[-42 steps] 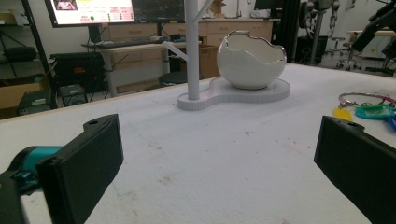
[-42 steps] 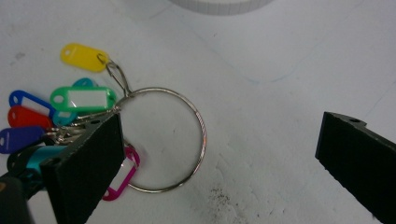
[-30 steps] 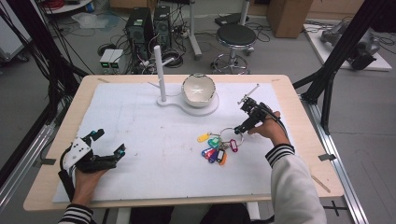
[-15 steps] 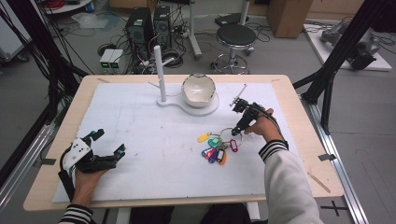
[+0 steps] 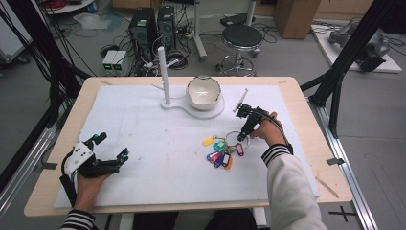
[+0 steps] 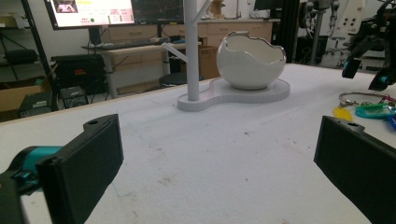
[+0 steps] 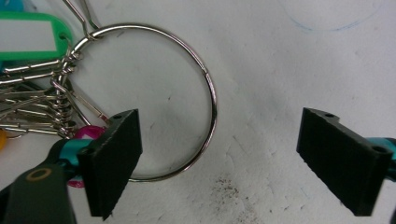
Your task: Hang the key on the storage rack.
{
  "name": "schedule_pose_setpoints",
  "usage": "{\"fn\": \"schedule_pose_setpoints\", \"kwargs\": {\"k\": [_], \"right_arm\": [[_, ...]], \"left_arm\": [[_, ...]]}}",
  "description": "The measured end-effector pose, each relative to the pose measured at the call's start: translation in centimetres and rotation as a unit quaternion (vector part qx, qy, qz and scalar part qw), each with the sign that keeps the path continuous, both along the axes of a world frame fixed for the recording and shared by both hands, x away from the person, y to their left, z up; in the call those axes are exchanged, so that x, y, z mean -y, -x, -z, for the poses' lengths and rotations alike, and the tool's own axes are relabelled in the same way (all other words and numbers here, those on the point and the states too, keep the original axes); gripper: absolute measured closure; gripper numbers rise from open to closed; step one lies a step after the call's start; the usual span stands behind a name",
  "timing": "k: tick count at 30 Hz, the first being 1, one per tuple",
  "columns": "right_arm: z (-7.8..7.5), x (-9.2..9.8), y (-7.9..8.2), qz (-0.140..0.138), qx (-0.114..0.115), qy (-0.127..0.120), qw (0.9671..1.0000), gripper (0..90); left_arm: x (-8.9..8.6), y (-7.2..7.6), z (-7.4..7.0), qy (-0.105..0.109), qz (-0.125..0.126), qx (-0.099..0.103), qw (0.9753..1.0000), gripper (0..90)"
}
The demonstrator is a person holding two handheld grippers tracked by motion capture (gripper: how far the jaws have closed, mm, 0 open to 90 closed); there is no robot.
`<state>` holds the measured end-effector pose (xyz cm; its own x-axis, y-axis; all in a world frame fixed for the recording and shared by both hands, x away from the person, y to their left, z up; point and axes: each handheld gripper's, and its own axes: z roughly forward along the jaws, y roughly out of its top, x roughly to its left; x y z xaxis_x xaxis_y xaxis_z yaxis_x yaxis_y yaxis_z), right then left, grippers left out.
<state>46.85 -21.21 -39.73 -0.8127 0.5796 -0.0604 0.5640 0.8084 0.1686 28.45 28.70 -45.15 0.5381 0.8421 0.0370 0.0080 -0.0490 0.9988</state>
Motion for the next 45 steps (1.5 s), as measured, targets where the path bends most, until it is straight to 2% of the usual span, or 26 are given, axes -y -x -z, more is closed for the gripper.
{"fn": "schedule_pose_setpoints", "kwargs": {"k": [7,8,11,15,16,19,20,24,36,45], "right_arm": [[0.3,-0.6,0.0,-0.003,-0.004,0.017,0.9998,17.2],[0.4,-0.7,0.0,-0.008,-0.006,0.021,0.9997,21.0],[0.4,-0.8,-0.1,-0.009,-0.008,0.02,0.9997,23.1],[0.2,-0.8,-0.2,0.004,-0.009,0.015,0.9998,27.4],[0.1,-0.9,-0.2,0.007,-0.014,0.013,0.9998,32.2],[0.2,-0.9,-0.3,-0.001,-0.014,0.012,0.9998,37.0],[0.2,-1.0,-0.3,0.002,-0.022,0.017,0.9996,40.7],[0.3,-1.0,-0.4,0.006,-0.025,0.022,0.9994,46.1],[0.4,-1.3,-0.4,0.002,-0.034,0.028,0.999,58.5],[0.5,-1.2,-0.5,0.0,-0.039,0.031,0.9988,63.9]], "left_arm": [[0.0,0.0,0.0,-0.001,-0.001,0.002,1.0,1.7],[0.0,0.0,0.0,-0.001,-0.001,0.002,1.0,1.7],[0.0,0.0,0.0,-0.001,-0.001,0.002,1.0,1.7],[0.0,0.0,0.0,-0.001,0.0,0.002,1.0,1.7],[0.0,0.0,0.0,-0.001,0.0,0.002,1.0,1.7],[0.0,0.0,0.0,0.0,0.0,0.002,1.0,1.7],[0.0,0.0,0.0,0.0,0.0,0.002,1.0,1.7],[0.0,0.0,0.0,-0.001,0.0,0.002,1.0,1.7],[0.0,0.0,0.0,-0.003,0.0,0.003,1.0,1.7],[0.0,0.1,0.0,0.001,-0.001,0.005,1.0,1.7]]}}
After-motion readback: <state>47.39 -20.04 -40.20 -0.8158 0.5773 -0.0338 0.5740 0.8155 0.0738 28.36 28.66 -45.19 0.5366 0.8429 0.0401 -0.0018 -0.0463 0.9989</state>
